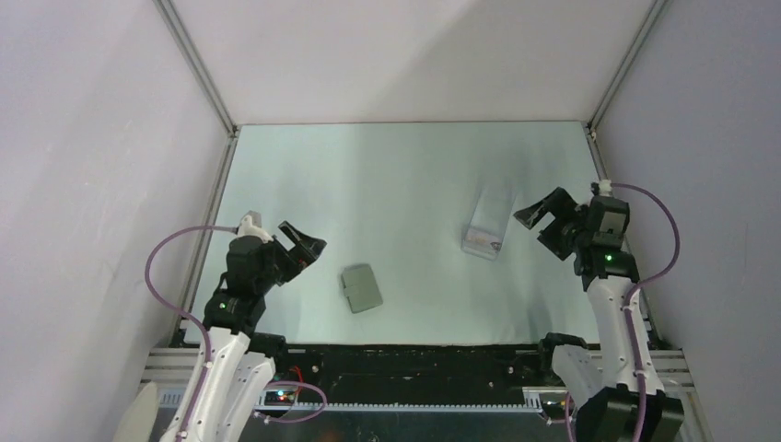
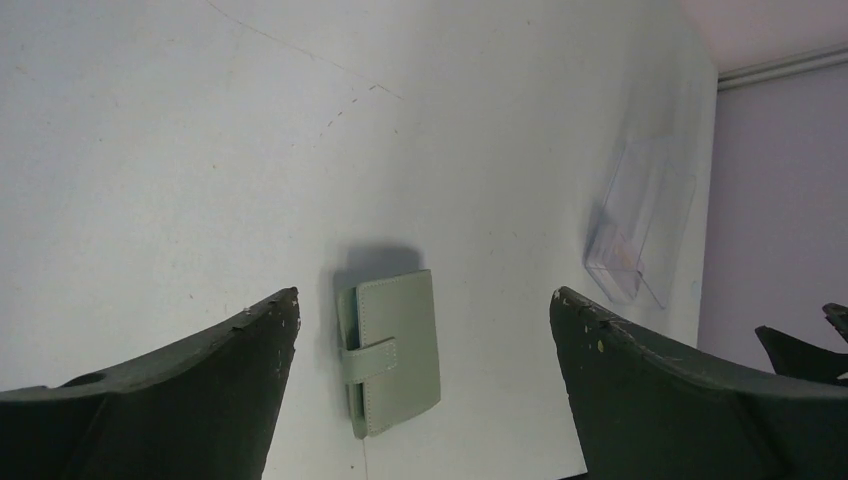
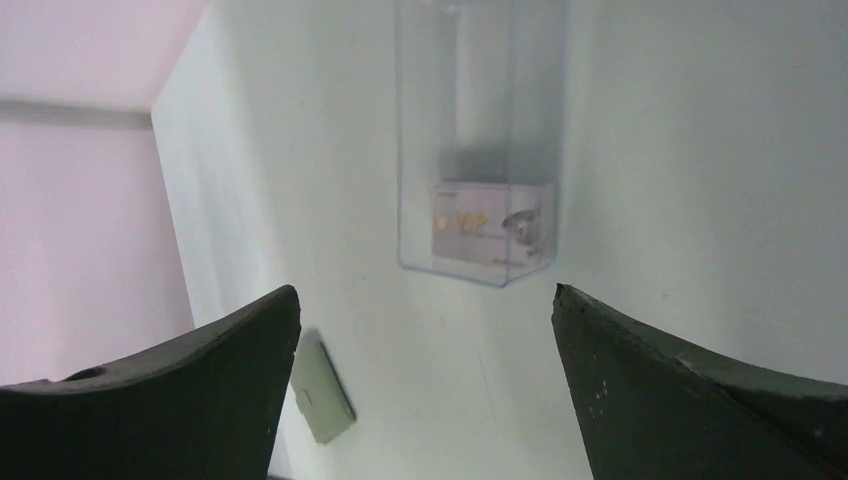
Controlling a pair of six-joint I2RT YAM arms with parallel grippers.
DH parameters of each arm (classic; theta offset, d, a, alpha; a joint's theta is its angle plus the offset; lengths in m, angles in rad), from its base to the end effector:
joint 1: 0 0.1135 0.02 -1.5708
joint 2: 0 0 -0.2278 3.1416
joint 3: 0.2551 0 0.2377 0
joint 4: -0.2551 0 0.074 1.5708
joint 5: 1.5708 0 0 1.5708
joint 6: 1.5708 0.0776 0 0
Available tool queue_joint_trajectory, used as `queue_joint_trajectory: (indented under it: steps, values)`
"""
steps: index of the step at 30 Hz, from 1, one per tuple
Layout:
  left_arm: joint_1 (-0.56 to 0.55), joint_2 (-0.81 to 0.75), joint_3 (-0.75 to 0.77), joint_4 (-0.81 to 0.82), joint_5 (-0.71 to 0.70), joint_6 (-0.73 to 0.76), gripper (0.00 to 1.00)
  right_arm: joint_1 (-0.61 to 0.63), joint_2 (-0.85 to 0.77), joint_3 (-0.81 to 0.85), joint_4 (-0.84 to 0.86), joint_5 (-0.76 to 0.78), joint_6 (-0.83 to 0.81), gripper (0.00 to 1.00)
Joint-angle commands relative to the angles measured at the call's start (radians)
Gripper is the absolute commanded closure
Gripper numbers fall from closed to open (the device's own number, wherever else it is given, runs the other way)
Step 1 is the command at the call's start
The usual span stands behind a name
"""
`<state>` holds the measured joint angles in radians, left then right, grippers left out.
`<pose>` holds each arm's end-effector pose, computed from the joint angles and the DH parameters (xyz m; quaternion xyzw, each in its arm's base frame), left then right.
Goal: Put the credit cards into the card holder
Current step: Pick up the card holder from the center of the board.
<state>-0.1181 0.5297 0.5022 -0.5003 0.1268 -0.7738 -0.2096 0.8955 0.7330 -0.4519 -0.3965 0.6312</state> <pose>0.1830 -0.0316 0.2062 -0.2488 0.8294 -0.2640 0.4249 0.2344 -0.0192 0.2294 0.2725 0.8316 0.2654 0.4046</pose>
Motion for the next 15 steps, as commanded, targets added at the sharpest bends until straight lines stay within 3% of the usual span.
queue_joint_trajectory:
  steps: [1, 4, 8, 12, 15]
  values:
    - [0.011, 0.04, -0.014, 0.006, 0.067, -0.031, 0.0, 0.207, -0.045, 0.009, -0.036, 0.094, -0.064, 0.01]
    - [0.012, 0.089, -0.038, 0.006, 0.091, -0.049, 0.0, 0.406, -0.026, 0.02, -0.04, 0.256, -0.042, 0.01]
    - [0.014, 0.138, -0.065, 0.003, 0.101, -0.073, 0.0, 0.717, 0.079, 0.05, -0.026, 0.362, 0.016, 0.01]
    - [0.015, 0.174, -0.104, 0.0, 0.098, -0.098, 0.0, 0.919, 0.197, 0.065, 0.062, 0.374, 0.071, 0.01]
    - [0.015, 0.205, -0.134, 0.002, 0.105, -0.109, 0.0, 0.994, 0.287, 0.078, 0.121, 0.353, 0.106, 0.03]
